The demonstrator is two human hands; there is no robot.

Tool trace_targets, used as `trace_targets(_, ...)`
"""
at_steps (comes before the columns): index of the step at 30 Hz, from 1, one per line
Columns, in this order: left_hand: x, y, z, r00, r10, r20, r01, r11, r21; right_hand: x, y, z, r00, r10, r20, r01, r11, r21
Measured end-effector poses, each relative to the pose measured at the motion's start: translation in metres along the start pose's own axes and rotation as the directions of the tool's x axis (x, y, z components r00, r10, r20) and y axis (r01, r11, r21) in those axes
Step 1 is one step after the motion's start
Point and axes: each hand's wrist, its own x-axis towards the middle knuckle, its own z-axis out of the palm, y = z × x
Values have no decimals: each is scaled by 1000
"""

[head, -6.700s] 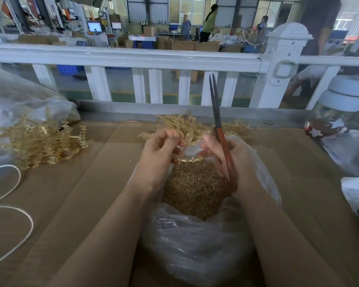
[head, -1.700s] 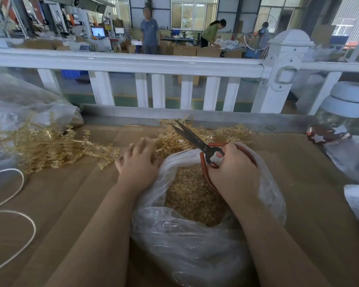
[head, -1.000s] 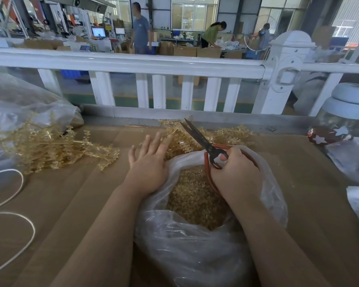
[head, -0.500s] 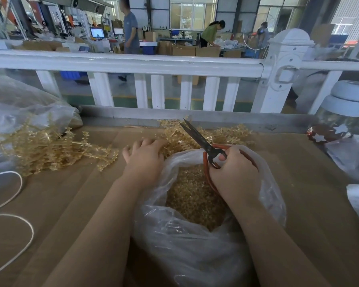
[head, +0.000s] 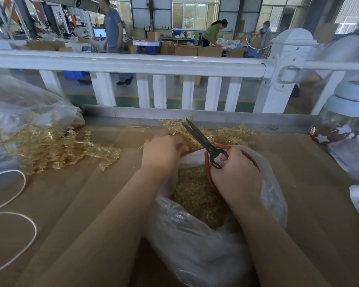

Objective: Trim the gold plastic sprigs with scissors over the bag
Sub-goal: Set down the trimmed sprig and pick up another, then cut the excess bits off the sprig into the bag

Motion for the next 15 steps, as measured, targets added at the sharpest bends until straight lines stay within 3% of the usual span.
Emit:
trace_targets(3,-6,4,-8,963,-245,-109,176,884,-434,-1,-1,-1,1000,-3,-9,3,1000,9)
trace_targets(5,-9,5,-17,895,-431,-112,219,645,-733,-1,-3,-1,1000,-12,-17,12,1000,19)
trace_targets(7,-9,5,-26,853,-515,-88,121,360,-925,-1,-4,-1,999,-13,-38,13,1000,21)
trace_targets(9,-9,6,-33,856,-509,-96,9,199,-980,-2,-5,-1,998,-8,-63,10,999,31)
trace_targets(12,-11,8,-40,884,-460,-89,-39,116,-992,-2,-7,-2,995,5,-103,3,997,83)
trace_targets(13,-13,8,-40,894,-436,-106,-47,143,-989,-1,-7,-3,994,12,-106,0,993,117)
trace_targets(15,-19,10,-39,924,-339,-178,-77,291,-954,0,-6,-2,994,32,-104,-7,972,235)
